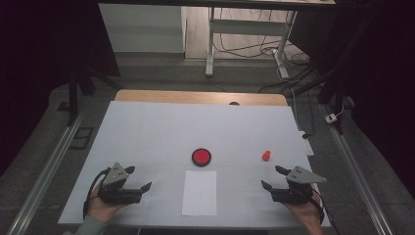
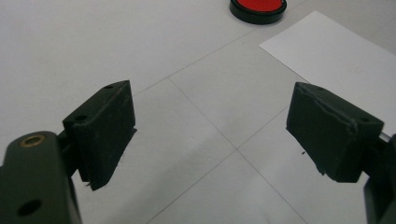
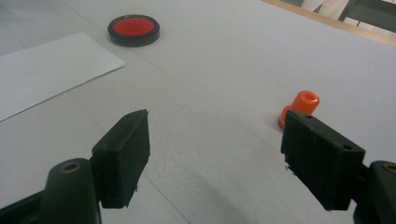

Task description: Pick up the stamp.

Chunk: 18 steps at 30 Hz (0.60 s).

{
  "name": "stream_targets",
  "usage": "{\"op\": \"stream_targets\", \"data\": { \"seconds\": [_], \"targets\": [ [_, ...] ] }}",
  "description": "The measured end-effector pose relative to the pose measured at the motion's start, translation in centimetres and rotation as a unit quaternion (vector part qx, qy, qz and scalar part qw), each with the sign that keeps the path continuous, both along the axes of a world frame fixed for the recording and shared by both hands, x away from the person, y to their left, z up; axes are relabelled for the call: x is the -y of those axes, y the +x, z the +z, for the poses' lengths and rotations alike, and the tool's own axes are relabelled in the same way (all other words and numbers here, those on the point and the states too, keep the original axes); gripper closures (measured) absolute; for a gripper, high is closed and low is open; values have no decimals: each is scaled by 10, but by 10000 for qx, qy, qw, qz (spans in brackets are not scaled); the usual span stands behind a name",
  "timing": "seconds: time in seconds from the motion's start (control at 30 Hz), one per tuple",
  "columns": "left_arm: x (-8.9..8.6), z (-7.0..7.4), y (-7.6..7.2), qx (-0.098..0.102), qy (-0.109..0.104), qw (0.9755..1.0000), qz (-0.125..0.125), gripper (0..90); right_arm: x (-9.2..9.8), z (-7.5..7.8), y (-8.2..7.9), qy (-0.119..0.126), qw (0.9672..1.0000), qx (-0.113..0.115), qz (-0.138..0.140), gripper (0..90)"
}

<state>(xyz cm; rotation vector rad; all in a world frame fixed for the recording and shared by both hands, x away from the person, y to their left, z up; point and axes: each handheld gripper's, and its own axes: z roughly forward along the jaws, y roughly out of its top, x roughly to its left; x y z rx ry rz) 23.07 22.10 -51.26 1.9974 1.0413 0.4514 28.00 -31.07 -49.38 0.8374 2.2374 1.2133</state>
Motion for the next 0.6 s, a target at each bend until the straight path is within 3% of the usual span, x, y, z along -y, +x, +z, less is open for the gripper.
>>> {"op": "stream_targets", "data": {
  "seconds": [0.6],
  "targets": [
    [0, -1, 2, 6, 23, 10000, 17, 164, -4, 3, 1, 24, 10000, 23, 22, 254]
  ]
}}
